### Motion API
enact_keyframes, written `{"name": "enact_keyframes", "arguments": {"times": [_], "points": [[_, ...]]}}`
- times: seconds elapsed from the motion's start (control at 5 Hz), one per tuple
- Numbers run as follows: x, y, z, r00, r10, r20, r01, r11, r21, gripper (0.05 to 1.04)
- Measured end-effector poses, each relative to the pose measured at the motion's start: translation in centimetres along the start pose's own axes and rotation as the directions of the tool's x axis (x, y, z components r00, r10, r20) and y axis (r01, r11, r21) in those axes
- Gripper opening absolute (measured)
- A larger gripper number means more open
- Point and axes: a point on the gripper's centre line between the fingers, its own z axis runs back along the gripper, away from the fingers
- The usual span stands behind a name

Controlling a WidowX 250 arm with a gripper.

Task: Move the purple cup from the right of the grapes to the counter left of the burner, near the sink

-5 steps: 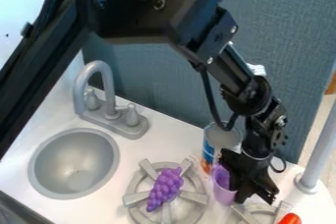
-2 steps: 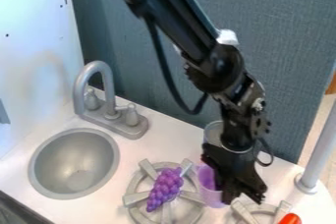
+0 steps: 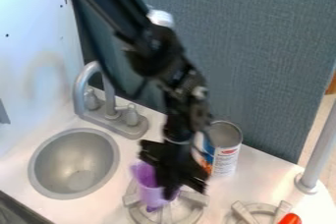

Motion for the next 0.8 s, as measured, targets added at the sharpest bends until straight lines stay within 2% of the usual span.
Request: {"name": "enact_keyframes", "arguments": {"times": [0.2, 0.4, 0.6, 0.8], "points": [[-1.8, 5.4, -0.1, 0.997, 0.082, 0.006, -0.081, 0.994, -0.077, 0.094], [-3.2, 9.8, -1.2, 0.992, 0.123, 0.009, -0.121, 0.987, -0.101, 0.094], [-4.6, 11.1, -3.7, 0.995, 0.102, -0.012, -0.102, 0.99, -0.098, 0.094], [-4.7, 10.8, -6.7, 0.998, 0.056, -0.018, -0.057, 0.993, -0.101, 0.094]]}}
